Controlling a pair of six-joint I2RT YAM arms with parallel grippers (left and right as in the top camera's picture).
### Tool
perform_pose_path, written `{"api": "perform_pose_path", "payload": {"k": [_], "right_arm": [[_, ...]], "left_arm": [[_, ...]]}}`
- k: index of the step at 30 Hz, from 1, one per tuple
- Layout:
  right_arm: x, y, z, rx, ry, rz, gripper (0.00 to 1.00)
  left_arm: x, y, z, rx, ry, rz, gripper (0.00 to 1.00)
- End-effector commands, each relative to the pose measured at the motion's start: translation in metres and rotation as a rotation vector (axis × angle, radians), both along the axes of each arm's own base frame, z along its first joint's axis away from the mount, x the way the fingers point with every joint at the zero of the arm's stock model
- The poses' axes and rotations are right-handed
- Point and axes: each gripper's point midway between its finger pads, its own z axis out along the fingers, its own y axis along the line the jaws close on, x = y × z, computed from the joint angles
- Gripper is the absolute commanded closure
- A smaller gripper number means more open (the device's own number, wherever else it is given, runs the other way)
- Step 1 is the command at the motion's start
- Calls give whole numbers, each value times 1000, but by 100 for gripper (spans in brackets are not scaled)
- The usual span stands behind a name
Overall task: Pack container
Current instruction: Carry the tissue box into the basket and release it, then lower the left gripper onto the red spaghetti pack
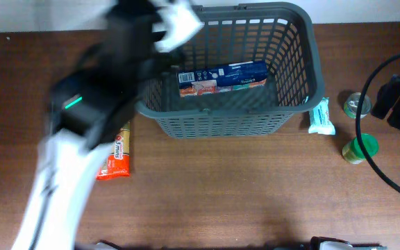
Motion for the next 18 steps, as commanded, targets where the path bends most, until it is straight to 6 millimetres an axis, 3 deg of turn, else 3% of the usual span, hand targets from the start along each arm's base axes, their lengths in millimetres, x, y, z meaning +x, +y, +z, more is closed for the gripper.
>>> {"api": "perform_pose_path", "payload": {"k": [1, 3, 5, 7, 9, 12, 16, 18], "right_arm": [[-1, 1, -1, 2, 4, 0, 1], [-1, 1, -1, 2, 4, -1, 1], [-1, 1, -1, 3, 4, -1, 1], [-1, 1, -1, 3, 4, -1, 1], [-1, 1, -1, 3, 4, -1, 1], [-1, 1, -1, 3, 4, -1, 1], [-1, 1, -1, 3, 4, 0, 1], [-1, 1, -1, 3, 4, 0, 1]], "left_arm": [[-4, 63, -3, -121, 17, 224, 1], [-7, 106, -14, -196, 49, 375, 0], [-11, 144, -39, -253, 115, 502, 4], [-14, 177, -74, -311, 197, 620, 6], [-16, 197, -115, -371, 291, 687, 6], [-20, 208, -192, -470, 476, 741, 4], [-26, 185, -291, -604, 728, 675, 2], [-30, 171, -327, -649, 823, 642, 2]]}}
